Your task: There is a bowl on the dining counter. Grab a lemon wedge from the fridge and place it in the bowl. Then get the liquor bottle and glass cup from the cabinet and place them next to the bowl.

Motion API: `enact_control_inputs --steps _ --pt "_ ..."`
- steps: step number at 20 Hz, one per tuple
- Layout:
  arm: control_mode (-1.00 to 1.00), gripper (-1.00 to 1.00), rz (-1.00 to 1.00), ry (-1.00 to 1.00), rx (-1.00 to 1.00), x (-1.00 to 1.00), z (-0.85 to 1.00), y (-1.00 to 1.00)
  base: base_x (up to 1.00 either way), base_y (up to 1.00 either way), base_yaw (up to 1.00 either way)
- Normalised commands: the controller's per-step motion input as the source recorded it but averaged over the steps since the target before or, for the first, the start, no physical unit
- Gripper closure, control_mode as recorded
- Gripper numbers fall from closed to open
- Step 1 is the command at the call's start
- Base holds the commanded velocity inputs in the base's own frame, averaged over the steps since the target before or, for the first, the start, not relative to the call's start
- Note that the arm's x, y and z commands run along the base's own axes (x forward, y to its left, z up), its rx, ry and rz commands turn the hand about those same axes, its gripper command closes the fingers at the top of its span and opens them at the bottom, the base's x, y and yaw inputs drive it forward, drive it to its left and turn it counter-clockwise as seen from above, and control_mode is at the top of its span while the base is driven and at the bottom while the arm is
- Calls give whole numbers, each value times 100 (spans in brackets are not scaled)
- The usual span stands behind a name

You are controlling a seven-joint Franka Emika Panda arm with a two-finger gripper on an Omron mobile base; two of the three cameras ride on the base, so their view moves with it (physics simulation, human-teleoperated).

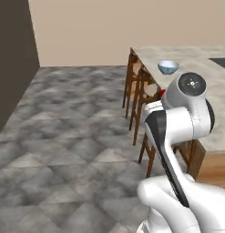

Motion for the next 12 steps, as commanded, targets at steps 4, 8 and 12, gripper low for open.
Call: enact_control_inputs --steps 4,8,12 --pt "100 100 0 0 0 0 0 0 24 86 -62" --pt "100 100 0 0 0 0 0 0 22 96 -57" --pt "100 100 0 0 0 0 0 0 61 100 -52"
